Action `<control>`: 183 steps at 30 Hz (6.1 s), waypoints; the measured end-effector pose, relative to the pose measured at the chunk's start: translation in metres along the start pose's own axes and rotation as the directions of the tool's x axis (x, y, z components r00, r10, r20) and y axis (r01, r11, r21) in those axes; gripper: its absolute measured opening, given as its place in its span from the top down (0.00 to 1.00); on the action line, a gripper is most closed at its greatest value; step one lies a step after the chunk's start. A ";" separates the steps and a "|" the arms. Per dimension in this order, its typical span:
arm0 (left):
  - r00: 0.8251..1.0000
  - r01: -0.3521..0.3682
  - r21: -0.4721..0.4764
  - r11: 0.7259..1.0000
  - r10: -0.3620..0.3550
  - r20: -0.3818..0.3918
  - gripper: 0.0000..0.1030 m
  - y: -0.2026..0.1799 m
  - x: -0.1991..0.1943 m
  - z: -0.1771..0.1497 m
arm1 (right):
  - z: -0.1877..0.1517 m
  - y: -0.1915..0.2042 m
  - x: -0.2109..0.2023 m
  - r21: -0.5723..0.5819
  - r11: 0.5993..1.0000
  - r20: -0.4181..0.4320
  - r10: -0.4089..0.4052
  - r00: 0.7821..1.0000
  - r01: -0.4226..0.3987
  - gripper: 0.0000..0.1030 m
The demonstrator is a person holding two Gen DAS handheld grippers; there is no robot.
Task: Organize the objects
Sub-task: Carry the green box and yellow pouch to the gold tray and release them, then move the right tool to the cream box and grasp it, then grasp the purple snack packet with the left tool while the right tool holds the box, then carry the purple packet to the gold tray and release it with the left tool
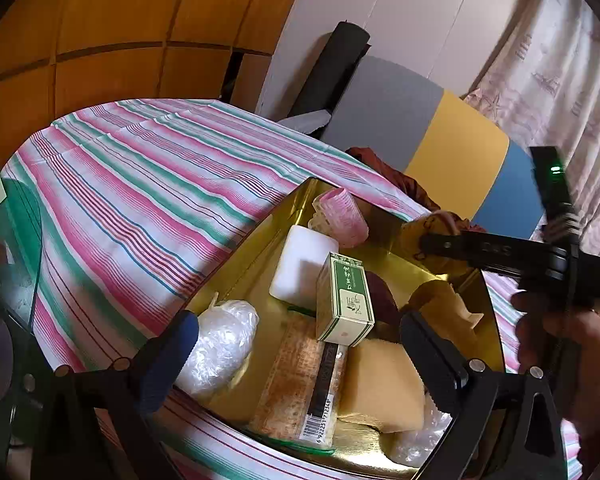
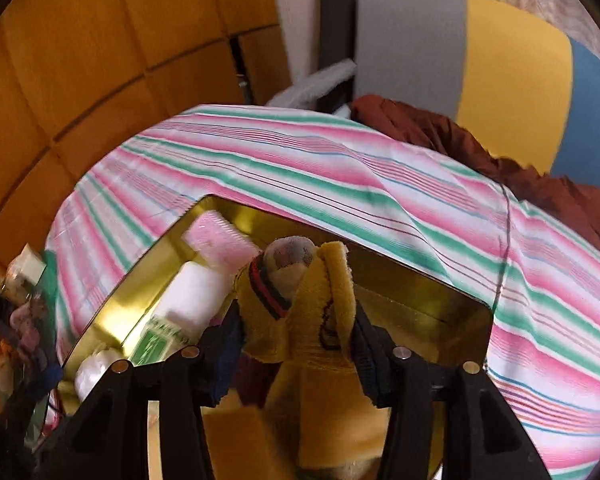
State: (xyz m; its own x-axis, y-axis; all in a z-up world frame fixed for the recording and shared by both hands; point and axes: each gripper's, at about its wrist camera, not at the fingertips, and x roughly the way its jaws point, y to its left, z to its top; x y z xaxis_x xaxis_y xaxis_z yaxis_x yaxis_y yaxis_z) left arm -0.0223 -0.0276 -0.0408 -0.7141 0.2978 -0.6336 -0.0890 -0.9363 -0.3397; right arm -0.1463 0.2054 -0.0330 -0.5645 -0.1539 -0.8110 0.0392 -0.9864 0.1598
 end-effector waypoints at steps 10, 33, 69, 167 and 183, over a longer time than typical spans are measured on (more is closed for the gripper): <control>1.000 0.014 -0.014 1.000 -0.014 0.002 0.01 -0.002 -0.007 -0.001 | -0.002 -0.015 -0.021 0.054 0.997 0.065 0.052 0.997 -0.055 0.45; 0.987 0.162 0.176 0.971 -0.157 -0.044 0.00 -0.094 -0.029 -0.037 | -0.111 -0.116 -0.106 0.213 0.972 0.197 -0.138 0.971 0.095 0.45; 0.926 0.355 0.448 0.821 -0.244 -0.286 0.00 -0.252 -0.018 -0.117 | -0.208 -0.293 -0.160 0.425 0.836 0.121 -0.431 0.894 0.346 0.45; 0.926 0.358 0.670 0.650 -0.340 -0.165 0.49 -0.441 0.122 -0.130 | -0.215 -0.369 -0.162 0.575 0.671 0.152 -0.650 0.745 0.468 0.51; 0.927 0.361 0.563 0.743 -0.354 -0.127 0.49 -0.362 0.079 -0.127 | -0.207 -0.289 -0.152 0.477 0.758 0.215 -0.592 0.777 0.445 0.51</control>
State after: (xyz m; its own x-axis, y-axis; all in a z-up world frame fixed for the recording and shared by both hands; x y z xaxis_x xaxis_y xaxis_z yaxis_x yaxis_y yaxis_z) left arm 0.0415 0.3589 -0.0565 -0.5422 0.6310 -0.5549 -0.7150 -0.6933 -0.0897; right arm 0.0992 0.5017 -0.0727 -0.6393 0.4769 -0.6032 -0.6148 -0.7882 0.0283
